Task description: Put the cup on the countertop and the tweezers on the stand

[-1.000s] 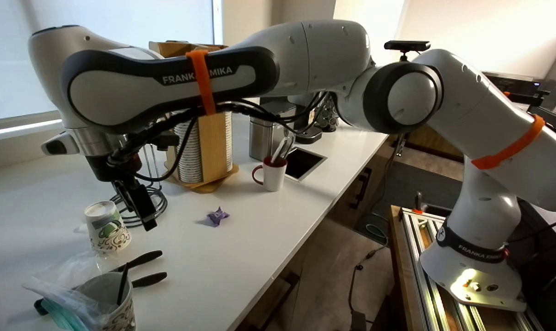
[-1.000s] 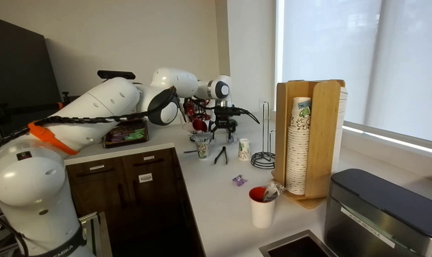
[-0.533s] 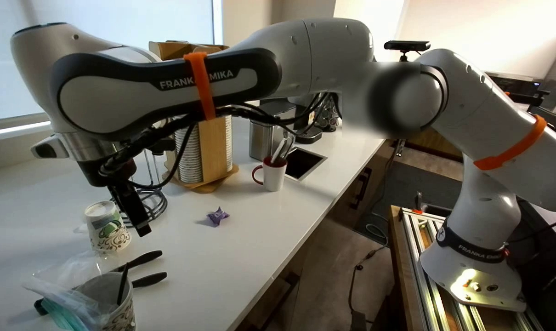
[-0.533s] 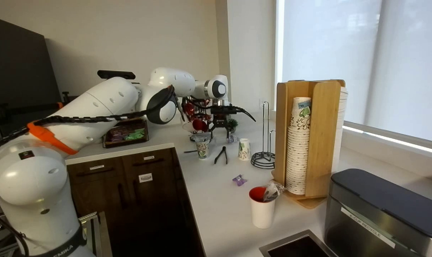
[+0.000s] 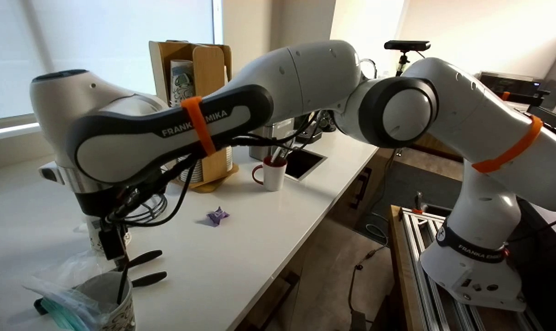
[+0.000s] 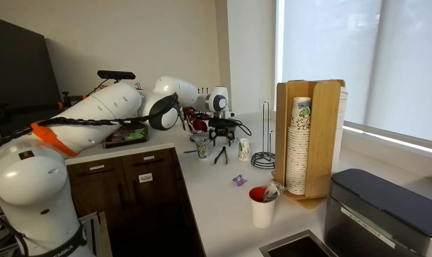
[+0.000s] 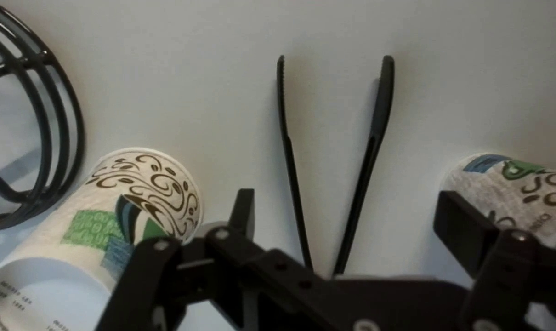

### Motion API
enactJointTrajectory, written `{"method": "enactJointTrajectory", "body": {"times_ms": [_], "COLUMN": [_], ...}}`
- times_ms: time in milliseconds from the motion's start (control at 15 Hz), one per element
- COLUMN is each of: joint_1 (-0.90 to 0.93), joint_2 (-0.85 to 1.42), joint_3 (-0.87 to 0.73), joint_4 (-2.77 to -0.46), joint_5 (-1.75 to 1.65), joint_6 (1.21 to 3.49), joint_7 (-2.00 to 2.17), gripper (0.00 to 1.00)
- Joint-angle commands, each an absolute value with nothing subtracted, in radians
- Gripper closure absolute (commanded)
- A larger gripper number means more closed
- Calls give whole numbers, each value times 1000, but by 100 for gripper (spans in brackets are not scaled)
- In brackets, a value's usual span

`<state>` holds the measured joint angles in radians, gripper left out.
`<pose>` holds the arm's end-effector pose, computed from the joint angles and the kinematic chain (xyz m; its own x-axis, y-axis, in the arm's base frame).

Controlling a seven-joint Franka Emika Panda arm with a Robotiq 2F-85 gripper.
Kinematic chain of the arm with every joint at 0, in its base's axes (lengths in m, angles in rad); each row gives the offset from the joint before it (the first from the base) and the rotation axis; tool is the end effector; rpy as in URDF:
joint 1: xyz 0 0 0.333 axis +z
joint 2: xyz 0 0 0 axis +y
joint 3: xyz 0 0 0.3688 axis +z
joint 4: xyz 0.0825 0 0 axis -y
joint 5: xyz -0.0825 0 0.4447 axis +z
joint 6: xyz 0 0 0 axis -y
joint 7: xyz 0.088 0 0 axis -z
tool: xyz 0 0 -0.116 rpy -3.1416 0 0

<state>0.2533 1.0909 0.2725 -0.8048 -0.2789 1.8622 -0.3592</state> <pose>0.8371 0.3288 0.2609 0.6789 0.7341 -0.0171 0.7343 -0.6786 0.0204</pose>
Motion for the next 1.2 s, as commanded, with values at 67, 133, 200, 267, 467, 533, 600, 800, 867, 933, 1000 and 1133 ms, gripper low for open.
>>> {"method": "enactJointTrajectory", "body": {"times_ms": [67, 133, 200, 267, 467, 533, 600, 800, 867, 933, 1000, 1133], "joint_1": [258, 259, 253, 253, 260, 262, 263, 264, 266, 269, 273, 280], "joint_2": [1106, 1108, 1100, 1115, 1115, 1114, 1115, 1120, 1123, 1125, 1126, 1132], "joint_3": [241, 235, 241, 246, 235, 232, 232, 235, 236, 235, 231, 224], "joint_4": [-879, -886, -888, -860, -866, -872, -879, -893, -895, -896, -896, -894], "joint_5": [-303, -310, -303, -294, -305, -309, -310, -306, -306, -308, -312, -319], "joint_6": [1991, 1998, 1965, 1967, 1972, 1985, 1997, 2025, 2027, 2029, 2026, 2019], "joint_7": [-286, -289, -315, -315, -304, -300, -295, -288, -291, -292, -292, -289], "gripper": [0, 0, 0, 0, 0, 0, 0, 0, 0, 0, 0, 0]}}
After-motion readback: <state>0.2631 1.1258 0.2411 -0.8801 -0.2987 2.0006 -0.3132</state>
